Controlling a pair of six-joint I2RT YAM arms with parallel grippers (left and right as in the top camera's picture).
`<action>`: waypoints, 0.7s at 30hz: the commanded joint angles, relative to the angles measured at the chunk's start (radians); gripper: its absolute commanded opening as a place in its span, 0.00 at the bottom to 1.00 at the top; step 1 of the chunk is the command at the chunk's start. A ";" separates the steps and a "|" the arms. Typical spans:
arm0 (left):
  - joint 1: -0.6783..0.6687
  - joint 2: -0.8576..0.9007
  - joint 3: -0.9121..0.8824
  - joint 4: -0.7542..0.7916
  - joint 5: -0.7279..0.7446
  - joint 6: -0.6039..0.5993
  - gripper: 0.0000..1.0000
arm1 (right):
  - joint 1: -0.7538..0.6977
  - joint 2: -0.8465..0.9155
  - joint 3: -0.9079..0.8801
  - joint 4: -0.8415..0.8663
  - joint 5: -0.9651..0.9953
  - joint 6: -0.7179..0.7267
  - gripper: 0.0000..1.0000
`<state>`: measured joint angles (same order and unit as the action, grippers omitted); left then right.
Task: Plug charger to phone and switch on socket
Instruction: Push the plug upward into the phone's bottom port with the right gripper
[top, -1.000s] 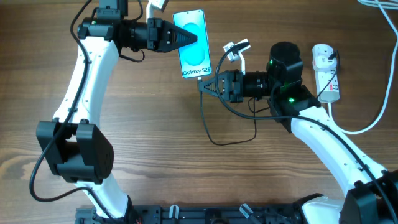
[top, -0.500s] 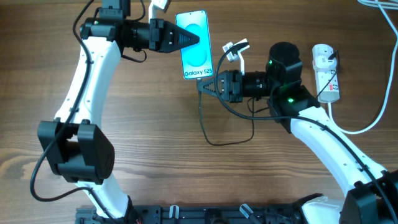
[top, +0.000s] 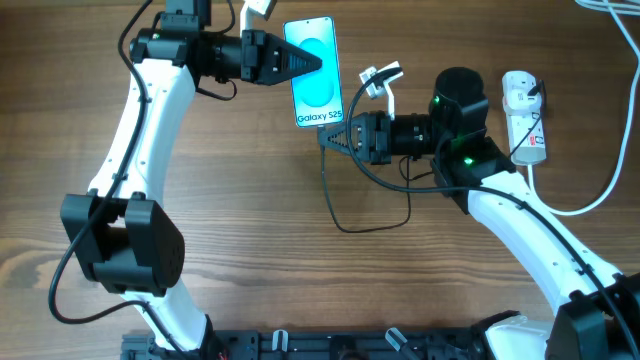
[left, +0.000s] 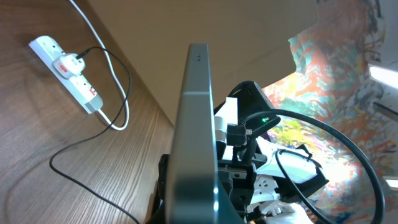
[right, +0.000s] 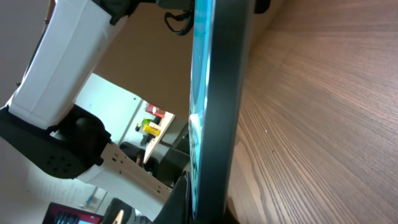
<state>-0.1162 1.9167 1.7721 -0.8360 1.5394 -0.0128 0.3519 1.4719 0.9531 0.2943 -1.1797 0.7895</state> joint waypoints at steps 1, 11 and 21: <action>-0.054 -0.011 0.014 -0.012 0.031 0.005 0.04 | -0.023 0.010 0.011 0.043 0.076 0.008 0.04; -0.074 -0.011 0.014 -0.051 0.031 0.005 0.04 | -0.037 0.011 0.011 0.073 0.097 0.019 0.04; -0.094 -0.011 0.014 -0.063 0.031 0.009 0.04 | -0.058 0.011 0.011 0.137 0.109 0.056 0.04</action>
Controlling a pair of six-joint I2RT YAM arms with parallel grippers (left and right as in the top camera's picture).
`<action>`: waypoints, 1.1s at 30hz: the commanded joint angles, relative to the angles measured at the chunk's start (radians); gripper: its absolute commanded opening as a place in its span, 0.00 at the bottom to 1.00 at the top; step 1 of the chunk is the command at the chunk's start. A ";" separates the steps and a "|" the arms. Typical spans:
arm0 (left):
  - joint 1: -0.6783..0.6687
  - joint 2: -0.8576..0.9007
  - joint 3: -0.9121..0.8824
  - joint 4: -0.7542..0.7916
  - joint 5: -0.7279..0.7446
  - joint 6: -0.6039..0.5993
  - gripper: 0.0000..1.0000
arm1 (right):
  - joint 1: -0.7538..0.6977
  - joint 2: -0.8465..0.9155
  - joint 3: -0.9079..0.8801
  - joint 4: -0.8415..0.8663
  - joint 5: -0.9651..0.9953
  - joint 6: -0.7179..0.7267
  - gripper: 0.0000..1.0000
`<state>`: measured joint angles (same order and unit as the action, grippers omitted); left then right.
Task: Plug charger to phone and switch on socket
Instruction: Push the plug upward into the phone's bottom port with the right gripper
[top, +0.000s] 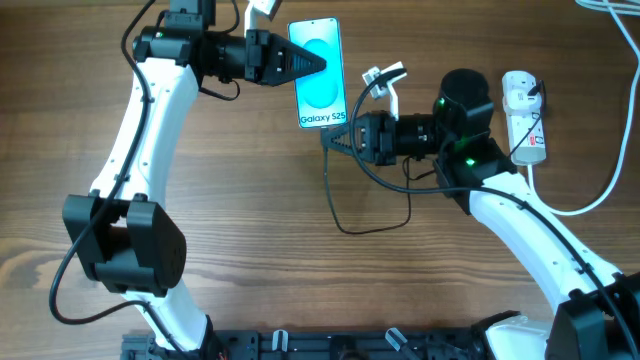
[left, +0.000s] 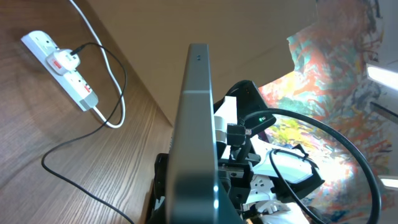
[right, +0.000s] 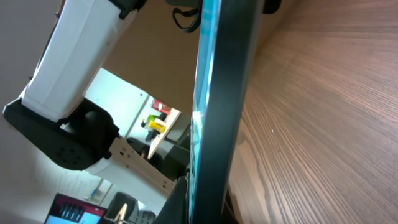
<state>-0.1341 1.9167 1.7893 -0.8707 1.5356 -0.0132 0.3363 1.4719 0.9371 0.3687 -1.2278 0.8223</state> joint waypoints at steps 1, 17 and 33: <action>-0.079 -0.011 -0.003 -0.028 0.034 0.010 0.04 | -0.043 0.011 0.027 0.066 0.158 0.027 0.04; -0.105 -0.011 -0.003 -0.118 -0.003 0.089 0.04 | -0.063 0.011 0.027 0.111 0.162 0.071 0.04; -0.074 -0.011 -0.003 -0.119 -0.018 0.088 0.04 | -0.063 0.011 0.027 0.095 0.159 0.075 0.04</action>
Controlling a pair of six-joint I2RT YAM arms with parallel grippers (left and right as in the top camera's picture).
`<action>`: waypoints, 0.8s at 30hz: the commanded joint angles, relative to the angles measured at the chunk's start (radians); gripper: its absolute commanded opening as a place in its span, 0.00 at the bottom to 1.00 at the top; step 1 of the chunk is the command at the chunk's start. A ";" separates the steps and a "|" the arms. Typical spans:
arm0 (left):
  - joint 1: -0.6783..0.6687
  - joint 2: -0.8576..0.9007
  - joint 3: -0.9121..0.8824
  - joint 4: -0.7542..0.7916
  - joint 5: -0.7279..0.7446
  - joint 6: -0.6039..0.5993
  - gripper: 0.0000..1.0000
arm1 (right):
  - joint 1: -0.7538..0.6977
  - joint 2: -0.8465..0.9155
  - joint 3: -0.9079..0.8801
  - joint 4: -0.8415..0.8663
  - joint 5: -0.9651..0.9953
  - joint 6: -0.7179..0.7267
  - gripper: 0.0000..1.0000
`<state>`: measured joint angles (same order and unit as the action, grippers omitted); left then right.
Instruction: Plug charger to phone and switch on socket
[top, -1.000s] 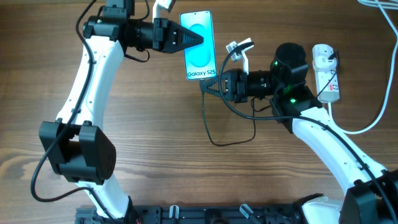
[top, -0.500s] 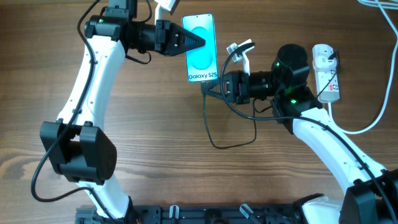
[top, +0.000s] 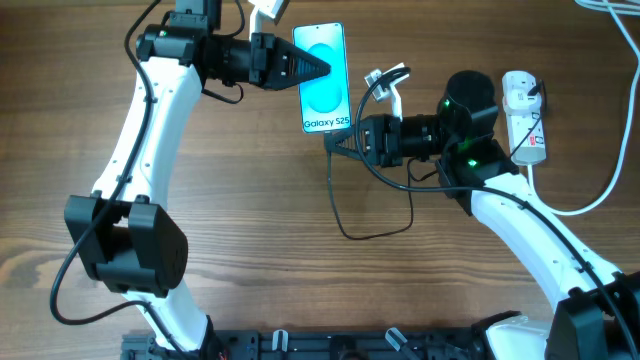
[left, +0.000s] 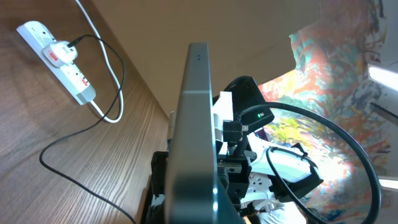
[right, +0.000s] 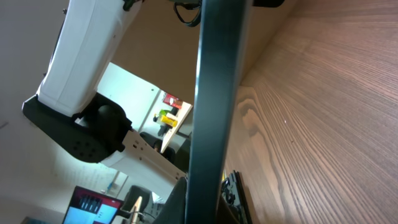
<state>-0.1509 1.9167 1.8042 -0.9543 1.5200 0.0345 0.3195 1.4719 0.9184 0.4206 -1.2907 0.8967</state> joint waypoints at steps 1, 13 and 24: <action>-0.061 -0.011 -0.018 -0.035 -0.003 0.040 0.04 | -0.046 0.011 0.046 0.044 0.230 0.005 0.04; -0.076 -0.011 -0.018 -0.035 -0.011 0.041 0.04 | -0.046 0.011 0.046 0.087 0.301 0.076 0.04; -0.046 -0.011 -0.018 -0.026 -0.045 0.040 0.04 | -0.046 0.011 0.046 0.026 0.210 0.017 0.33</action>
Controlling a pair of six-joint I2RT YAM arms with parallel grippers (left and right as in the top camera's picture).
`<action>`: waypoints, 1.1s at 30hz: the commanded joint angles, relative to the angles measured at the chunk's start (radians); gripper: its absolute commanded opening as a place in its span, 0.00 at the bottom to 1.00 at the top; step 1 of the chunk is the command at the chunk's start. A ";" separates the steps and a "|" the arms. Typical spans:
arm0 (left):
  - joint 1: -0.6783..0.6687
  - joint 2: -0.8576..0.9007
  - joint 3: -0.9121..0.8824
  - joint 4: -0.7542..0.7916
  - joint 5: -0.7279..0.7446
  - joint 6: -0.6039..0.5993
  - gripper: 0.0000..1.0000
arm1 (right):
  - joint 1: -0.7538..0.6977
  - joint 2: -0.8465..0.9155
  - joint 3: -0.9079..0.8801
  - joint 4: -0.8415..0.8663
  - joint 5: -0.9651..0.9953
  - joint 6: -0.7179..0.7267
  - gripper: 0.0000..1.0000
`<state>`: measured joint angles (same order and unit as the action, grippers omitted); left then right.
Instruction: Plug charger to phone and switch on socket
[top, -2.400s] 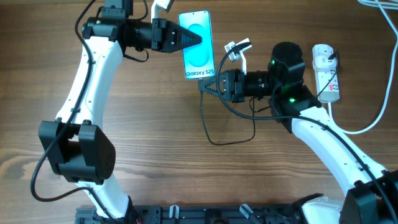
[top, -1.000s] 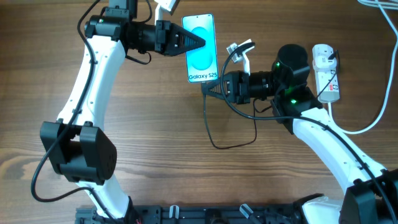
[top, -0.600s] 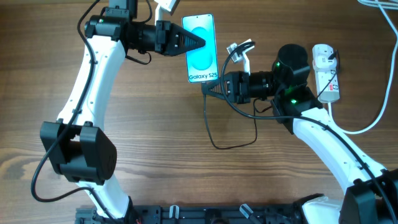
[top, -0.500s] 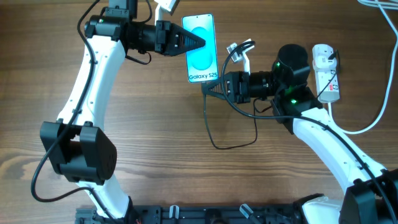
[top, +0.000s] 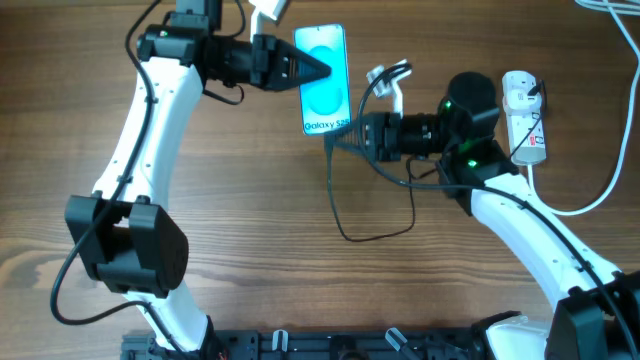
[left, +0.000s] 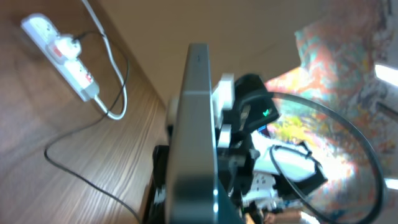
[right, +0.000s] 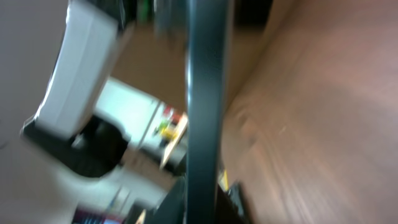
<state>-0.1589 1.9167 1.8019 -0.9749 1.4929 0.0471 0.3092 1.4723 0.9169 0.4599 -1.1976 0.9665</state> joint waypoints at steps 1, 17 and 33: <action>-0.028 -0.011 -0.016 -0.006 -0.028 0.027 0.04 | -0.035 0.011 0.048 -0.041 0.092 -0.077 0.37; -0.011 -0.011 -0.016 -0.149 -0.479 0.027 0.04 | -0.036 0.011 0.047 -0.525 0.356 -0.448 0.57; -0.016 0.081 -0.018 -0.172 -0.611 -0.008 0.04 | -0.036 0.011 0.241 -1.123 0.846 -0.615 0.51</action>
<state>-0.1730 1.9835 1.7855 -1.1454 0.8677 0.0513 0.2722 1.4757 1.1011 -0.6022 -0.4839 0.3920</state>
